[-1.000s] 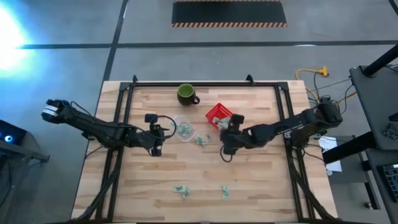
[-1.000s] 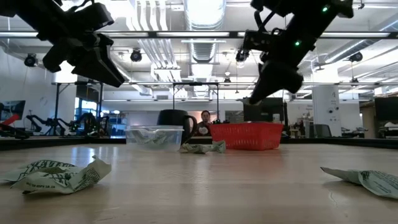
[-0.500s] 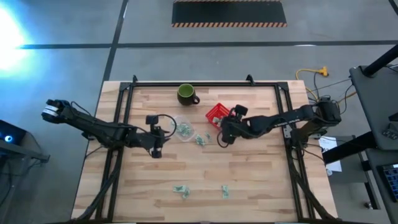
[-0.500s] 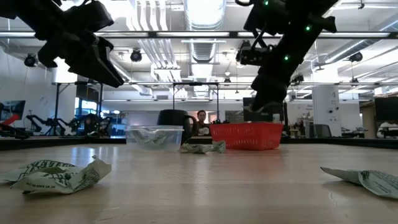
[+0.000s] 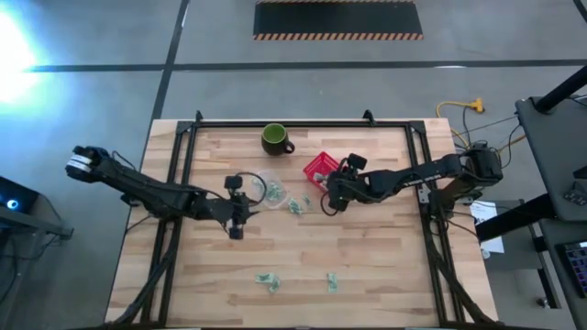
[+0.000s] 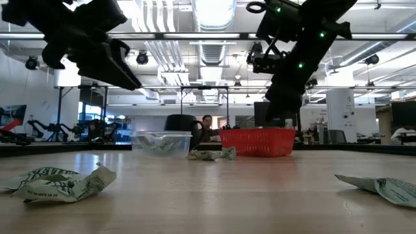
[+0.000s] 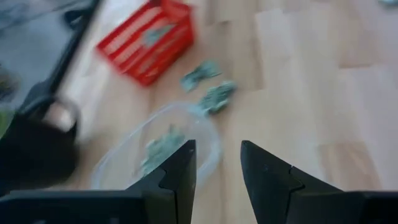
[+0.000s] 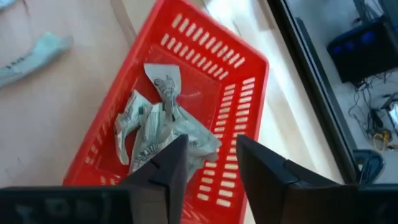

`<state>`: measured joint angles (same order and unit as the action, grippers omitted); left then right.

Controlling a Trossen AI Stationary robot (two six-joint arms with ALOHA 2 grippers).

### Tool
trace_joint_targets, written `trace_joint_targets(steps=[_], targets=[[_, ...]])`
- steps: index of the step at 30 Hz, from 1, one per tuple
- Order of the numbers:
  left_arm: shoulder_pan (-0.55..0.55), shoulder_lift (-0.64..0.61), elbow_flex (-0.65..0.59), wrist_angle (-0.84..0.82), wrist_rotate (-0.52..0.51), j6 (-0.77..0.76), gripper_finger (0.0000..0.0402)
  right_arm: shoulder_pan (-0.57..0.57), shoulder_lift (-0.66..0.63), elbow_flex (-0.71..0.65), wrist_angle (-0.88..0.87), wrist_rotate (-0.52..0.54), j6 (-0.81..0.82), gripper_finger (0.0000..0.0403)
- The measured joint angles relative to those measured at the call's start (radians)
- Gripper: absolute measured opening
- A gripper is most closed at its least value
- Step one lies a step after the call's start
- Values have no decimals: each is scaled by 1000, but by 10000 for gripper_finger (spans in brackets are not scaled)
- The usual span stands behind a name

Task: Pick and place items into bin
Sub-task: Put the stevia packet into the transparent bin

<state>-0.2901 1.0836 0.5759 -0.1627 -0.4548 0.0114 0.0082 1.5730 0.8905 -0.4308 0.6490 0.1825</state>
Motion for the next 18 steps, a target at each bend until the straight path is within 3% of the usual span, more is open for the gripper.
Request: trace_joint_targets(steps=[4, 8, 14, 18], targets=[[-1, 121, -1, 161, 105, 157, 109, 9, -8, 23, 1, -3, -48, 138], [-1, 249, 32, 226, 111, 277, 109, 34, -16, 42, 1, -4, -72, 141], [0, 390, 132, 221, 111, 304, 109, 81, -35, 52, -7, -5, -104, 133], [6, 468, 258, 97, 111, 314, 109, 113, -69, 52, -45, -5, -98, 127]])
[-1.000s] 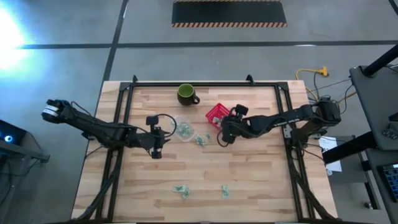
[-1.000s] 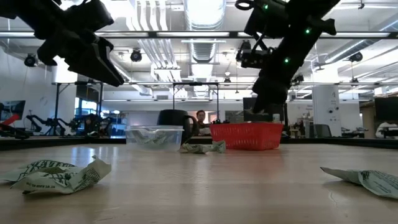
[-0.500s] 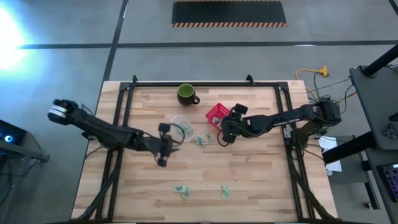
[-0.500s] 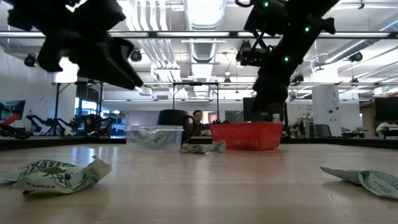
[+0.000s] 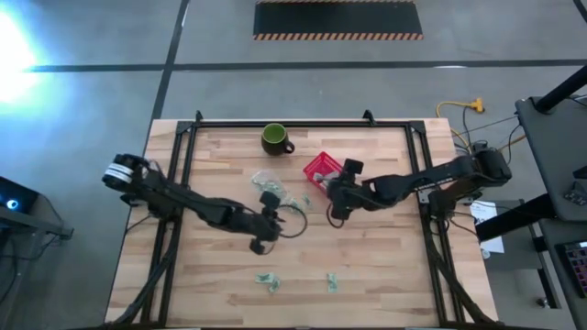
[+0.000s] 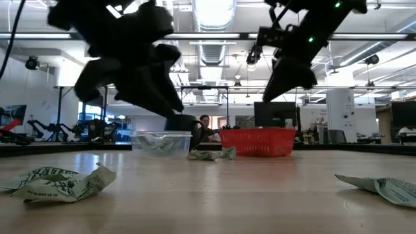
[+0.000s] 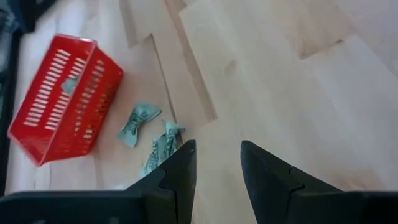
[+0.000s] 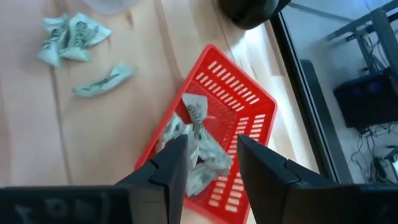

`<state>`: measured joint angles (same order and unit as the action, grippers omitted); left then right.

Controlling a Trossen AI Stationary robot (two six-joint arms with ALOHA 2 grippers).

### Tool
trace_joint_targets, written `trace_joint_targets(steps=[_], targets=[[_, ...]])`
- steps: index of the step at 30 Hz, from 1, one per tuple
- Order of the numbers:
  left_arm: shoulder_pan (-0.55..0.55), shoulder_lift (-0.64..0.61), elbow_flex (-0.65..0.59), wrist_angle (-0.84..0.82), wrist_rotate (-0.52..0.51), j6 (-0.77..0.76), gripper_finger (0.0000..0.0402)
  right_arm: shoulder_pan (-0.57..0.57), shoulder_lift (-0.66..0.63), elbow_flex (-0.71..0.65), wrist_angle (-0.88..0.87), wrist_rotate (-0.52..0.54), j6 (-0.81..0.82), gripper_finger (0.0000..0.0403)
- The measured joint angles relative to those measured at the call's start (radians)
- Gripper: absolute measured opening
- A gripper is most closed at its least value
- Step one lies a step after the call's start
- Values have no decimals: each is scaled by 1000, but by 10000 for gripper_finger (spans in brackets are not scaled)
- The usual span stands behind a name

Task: Pick and place items into bin
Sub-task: Put the stevia packet into the transparent bin

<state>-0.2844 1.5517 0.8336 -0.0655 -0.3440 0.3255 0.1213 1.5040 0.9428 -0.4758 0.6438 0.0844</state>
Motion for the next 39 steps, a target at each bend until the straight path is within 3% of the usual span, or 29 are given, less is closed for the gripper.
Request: trace_joint_targets(steps=[6, 12, 19, 32, 39], targets=[[60, 99, 200, -171, 8, 25, 109, 52, -77, 0, -86, 1, 90, 121], [159, 174, 336, -279, 175, 62, 109, 132, -165, -12, -187, -14, 180, 118], [212, 226, 338, -293, 188, 135, 109, 260, -278, -50, -300, -14, 342, 113], [231, 294, 345, -213, 191, 153, 109, 485, -496, -232, -300, 36, 585, 92], [232, 330, 365, -215, 149, 153, 109, 532, -548, -269, -270, 67, 622, 83]])
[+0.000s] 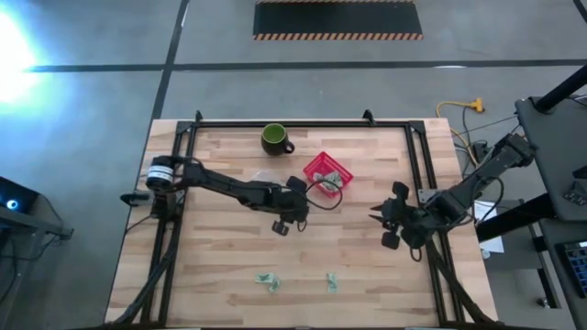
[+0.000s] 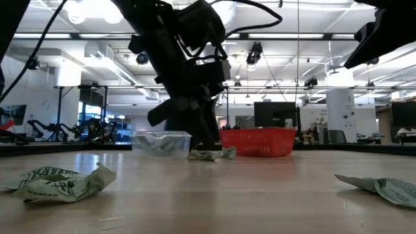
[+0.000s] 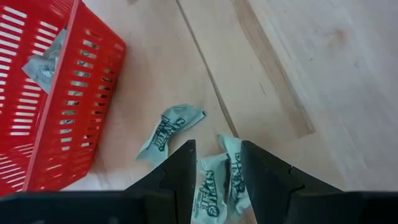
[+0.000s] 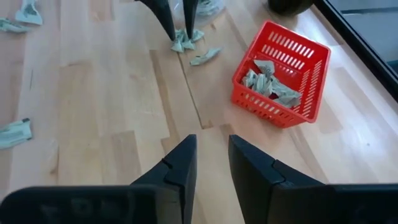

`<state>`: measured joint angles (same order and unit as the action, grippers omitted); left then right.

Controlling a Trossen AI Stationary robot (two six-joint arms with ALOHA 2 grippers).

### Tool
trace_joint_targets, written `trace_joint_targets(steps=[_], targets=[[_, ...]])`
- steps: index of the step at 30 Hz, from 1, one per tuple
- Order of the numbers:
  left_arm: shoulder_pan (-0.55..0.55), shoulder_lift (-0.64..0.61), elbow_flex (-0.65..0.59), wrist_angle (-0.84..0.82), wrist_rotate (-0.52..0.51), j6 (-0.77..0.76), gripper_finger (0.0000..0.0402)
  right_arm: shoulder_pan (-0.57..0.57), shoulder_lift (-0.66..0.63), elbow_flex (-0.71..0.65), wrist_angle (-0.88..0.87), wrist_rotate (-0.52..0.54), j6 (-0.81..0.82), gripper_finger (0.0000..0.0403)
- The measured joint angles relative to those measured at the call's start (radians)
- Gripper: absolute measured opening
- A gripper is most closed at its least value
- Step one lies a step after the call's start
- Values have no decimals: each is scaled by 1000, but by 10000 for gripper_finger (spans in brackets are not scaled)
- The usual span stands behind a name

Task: Pick and place items into bin
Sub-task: Put the stevia packet into the transparent bin

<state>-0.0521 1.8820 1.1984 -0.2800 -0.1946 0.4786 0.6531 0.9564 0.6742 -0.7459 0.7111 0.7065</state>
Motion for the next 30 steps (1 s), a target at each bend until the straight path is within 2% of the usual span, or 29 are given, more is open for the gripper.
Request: trace_joint_targets(steps=[19, 30], targets=[[0, 110, 148, -183, 6, -41, 109, 2, 8, 3, 21, 0, -11, 73], [13, 105, 155, -233, 40, -80, 109, 1, 10, 2, 26, 4, -11, 71]])
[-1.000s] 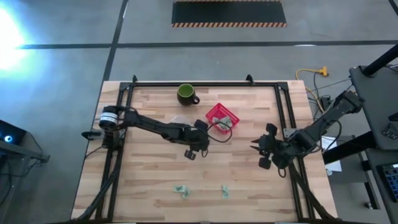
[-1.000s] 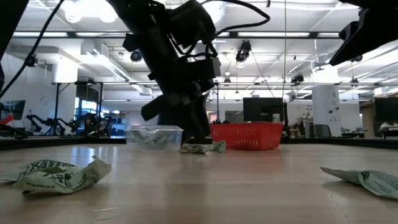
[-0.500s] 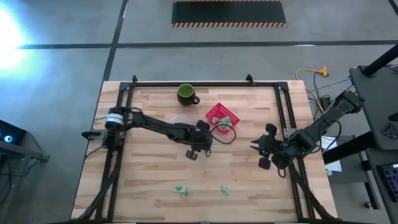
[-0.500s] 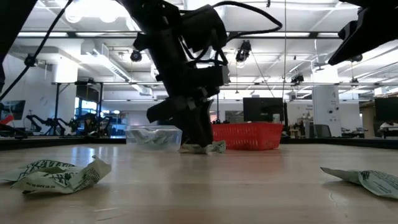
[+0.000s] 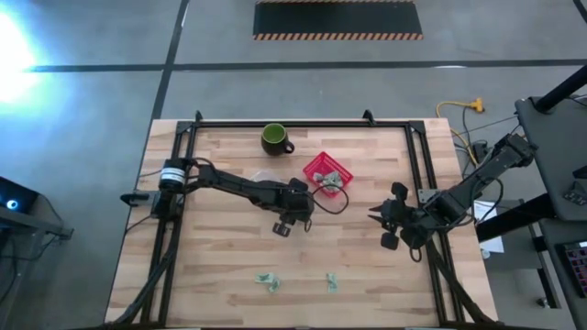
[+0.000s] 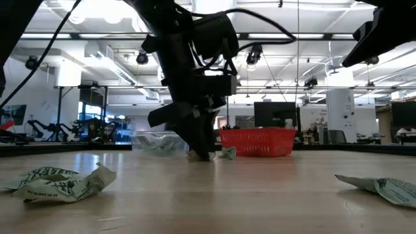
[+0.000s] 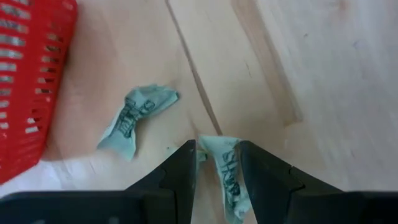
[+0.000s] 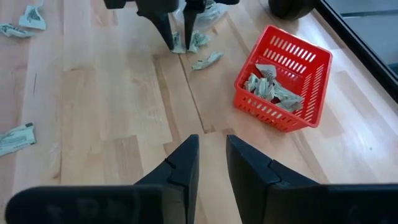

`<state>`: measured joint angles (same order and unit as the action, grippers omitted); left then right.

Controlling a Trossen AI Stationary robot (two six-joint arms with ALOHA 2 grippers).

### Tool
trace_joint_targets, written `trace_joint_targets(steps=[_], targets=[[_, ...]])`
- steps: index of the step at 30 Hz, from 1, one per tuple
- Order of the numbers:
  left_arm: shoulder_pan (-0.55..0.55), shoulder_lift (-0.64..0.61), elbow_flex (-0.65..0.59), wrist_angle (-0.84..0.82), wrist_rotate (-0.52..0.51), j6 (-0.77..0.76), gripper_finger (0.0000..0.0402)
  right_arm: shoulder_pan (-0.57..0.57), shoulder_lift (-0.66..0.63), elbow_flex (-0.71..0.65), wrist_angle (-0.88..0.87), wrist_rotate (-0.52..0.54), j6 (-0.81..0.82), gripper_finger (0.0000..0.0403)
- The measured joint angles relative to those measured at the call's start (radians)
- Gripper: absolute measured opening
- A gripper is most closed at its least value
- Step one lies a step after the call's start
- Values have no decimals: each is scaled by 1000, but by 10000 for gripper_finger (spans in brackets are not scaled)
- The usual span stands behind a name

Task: Pick and place items into bin
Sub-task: Put the stevia packet into the transparent bin

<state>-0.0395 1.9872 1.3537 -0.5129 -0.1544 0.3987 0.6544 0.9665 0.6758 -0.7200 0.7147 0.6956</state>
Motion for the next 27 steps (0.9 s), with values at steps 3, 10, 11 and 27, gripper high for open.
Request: trace_joint_targets(steps=[3, 10, 11, 27], targets=[[10, 0, -2, -6, 19, -3, 109, 0, 0, 0, 1, 0, 0, 69], [11, 0, -2, -5, 25, -1, 108, 0, 0, -1, 1, 4, 0, 68], [11, 0, -2, -5, 25, 0, 106, 0, 0, -1, 1, 4, 0, 68], [12, -4, 4, -7, 22, 1, 6, 0, 0, -23, 2, 22, 0, 68]])
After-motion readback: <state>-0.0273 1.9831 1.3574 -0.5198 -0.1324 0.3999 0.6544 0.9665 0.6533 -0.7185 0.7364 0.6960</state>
